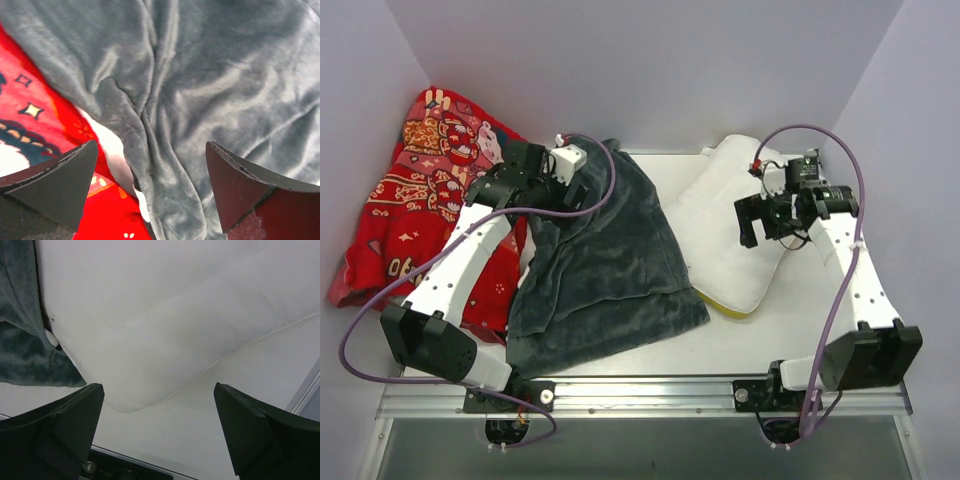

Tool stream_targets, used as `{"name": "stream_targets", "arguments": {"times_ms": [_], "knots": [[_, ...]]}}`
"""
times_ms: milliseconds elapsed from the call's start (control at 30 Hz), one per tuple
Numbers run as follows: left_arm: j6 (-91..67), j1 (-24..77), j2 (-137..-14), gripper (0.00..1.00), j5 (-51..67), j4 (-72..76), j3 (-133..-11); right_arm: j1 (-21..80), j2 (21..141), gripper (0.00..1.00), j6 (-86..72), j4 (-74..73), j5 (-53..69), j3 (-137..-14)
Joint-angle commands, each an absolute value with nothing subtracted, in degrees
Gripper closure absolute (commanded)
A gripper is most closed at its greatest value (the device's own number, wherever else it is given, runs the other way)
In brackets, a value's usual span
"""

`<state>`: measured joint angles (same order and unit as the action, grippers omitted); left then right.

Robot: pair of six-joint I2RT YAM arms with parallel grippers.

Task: Put the pillow into the pillowcase

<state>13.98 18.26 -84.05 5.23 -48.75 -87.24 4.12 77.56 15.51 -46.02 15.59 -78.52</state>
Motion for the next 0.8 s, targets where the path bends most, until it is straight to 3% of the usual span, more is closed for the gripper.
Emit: {"name": "stream_targets", "arguments": {"times_ms": [0, 467, 533, 567, 667, 700, 767], "knots": [[16.4, 18.5, -84.4, 0.03, 10.5, -51.0, -90.1, 4.8, 83.6, 0.00, 20.3, -47.3, 12.9, -83.1], [17.1, 18.5, -85.9, 0.03, 16.0, -53.1, -91.3, 4.8, 120.2, 0.00, 27.8, -45.8, 5.6, -107.3], [17.1, 18.5, -85.9, 0.03, 15.2, -53.3, -91.1, 4.8, 125.6, 0.05, 27.1, -45.8, 2.6, -109.8], [17.1, 18.5, -85.8, 0.03, 14.9, -53.1, -90.8, 4.6, 127.3, 0.10, 26.6, -46.0, 0.9, -110.5], [17.0, 18.4, -86.0, 0.03, 13.9, -53.2, -89.8, 2.1, 131.3, 0.45, 25.5, -47.6, -4.7, -110.8], [16.8, 18.4, -86.0, 0.03, 13.5, -53.0, -89.7, 0.2, 131.7, 0.73, 24.4, -48.2, -5.7, -110.7], [15.9, 18.4, -86.9, 0.02, 12.7, -52.8, -89.4, -3.7, 131.5, 0.90, 23.2, -49.0, -6.2, -110.0]]}}
